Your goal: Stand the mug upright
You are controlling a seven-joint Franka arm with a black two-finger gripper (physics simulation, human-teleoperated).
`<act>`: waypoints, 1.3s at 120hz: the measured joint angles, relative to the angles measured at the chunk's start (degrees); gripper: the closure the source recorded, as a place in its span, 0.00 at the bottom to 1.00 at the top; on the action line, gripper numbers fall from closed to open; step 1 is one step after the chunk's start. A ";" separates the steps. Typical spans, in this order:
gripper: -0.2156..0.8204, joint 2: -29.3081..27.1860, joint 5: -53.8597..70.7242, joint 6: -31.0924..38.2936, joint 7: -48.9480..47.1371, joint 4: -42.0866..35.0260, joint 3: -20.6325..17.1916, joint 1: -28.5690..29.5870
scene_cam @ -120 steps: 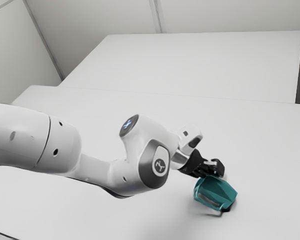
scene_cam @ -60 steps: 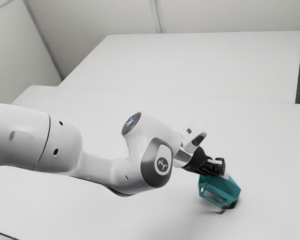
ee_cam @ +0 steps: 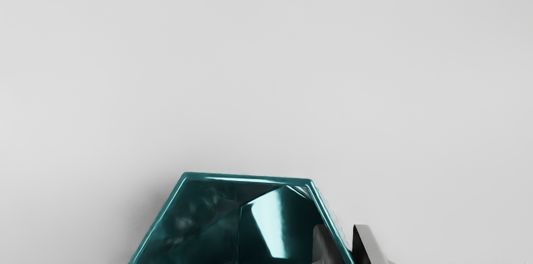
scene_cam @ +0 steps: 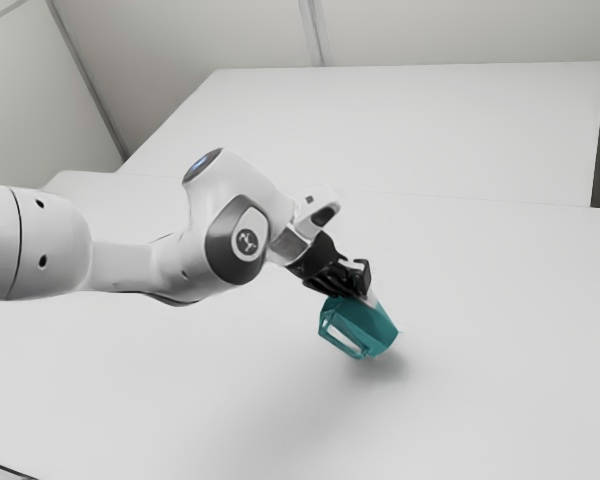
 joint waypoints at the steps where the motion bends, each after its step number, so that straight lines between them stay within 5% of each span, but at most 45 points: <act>1: 0.93 -0.07 0.57 -0.36 -0.02 0.00 0.23 0.10; 53: 0.93 -5.42 34.20 -15.40 -4.47 0.27 6.72 1.35; 115: 0.93 -5.44 44.16 -26.07 -10.73 0.17 6.23 14.00; 156: 0.93 -1.80 42.74 -25.70 -14.10 3.05 6.20 14.76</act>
